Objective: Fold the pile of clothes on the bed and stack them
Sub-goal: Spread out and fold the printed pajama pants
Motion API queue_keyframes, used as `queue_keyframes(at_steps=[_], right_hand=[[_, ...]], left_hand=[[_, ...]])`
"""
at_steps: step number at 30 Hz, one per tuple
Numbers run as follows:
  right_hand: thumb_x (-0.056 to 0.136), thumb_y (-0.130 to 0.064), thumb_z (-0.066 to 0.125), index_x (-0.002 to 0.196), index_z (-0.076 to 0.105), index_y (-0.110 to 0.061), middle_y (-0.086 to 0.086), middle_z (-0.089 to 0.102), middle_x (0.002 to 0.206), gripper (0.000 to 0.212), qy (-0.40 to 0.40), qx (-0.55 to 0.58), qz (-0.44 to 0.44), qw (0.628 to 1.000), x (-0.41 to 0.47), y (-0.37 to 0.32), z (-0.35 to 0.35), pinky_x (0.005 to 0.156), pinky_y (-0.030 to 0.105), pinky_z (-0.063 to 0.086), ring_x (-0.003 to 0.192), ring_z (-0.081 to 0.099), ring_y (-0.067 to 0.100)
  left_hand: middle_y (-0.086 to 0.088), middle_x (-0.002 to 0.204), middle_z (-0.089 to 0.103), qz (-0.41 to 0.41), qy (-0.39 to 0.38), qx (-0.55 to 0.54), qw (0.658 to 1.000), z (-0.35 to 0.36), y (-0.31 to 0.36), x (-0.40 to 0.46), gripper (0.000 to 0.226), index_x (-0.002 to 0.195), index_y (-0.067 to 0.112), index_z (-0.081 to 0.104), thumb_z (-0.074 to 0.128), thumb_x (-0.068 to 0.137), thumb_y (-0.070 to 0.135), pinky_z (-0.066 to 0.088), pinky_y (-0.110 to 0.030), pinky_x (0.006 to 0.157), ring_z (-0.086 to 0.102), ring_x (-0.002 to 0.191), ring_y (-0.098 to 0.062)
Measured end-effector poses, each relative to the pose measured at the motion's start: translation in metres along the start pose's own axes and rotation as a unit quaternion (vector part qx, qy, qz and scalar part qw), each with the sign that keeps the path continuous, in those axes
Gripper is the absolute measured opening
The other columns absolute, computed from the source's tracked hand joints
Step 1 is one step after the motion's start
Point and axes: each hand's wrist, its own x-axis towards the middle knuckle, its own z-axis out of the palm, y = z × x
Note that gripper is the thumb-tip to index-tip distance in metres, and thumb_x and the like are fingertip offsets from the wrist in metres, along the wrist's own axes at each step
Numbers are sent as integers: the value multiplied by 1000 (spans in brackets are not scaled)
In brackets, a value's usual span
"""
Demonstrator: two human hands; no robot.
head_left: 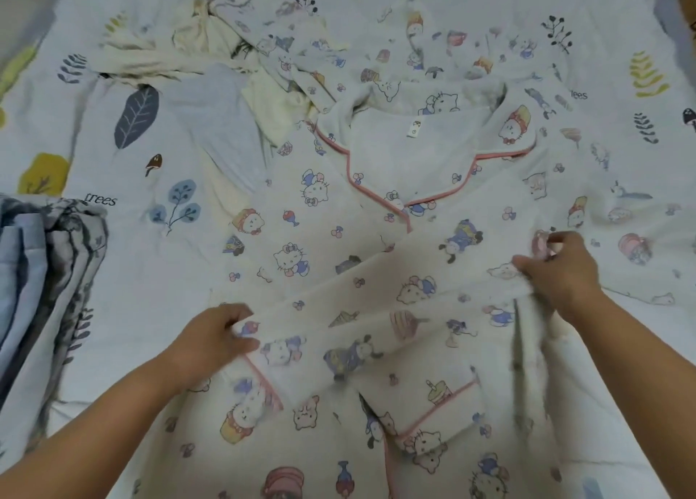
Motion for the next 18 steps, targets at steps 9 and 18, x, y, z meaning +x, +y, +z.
queue_keyframes(at_steps=[9, 18], right_hand=[[81, -31, 58, 139, 38, -11, 24, 34, 144, 64, 116, -177, -336, 918, -125, -20, 81, 106, 56, 25, 133, 29, 37], [74, -22, 71, 93, 66, -18, 3, 63, 89, 20, -44, -176, -337, 924, -195, 33, 79, 64, 22, 50, 77, 63, 22]], left_hand=[[-18, 142, 42, 266, 262, 276, 885, 67, 26, -28, 58, 136, 12, 41, 46, 88, 44, 31, -54, 105, 40, 131, -36], [-18, 131, 53, 333, 191, 342, 858, 96, 1, -53, 53, 122, 11, 58, 36, 88, 46, 33, -54, 105, 50, 121, -36]])
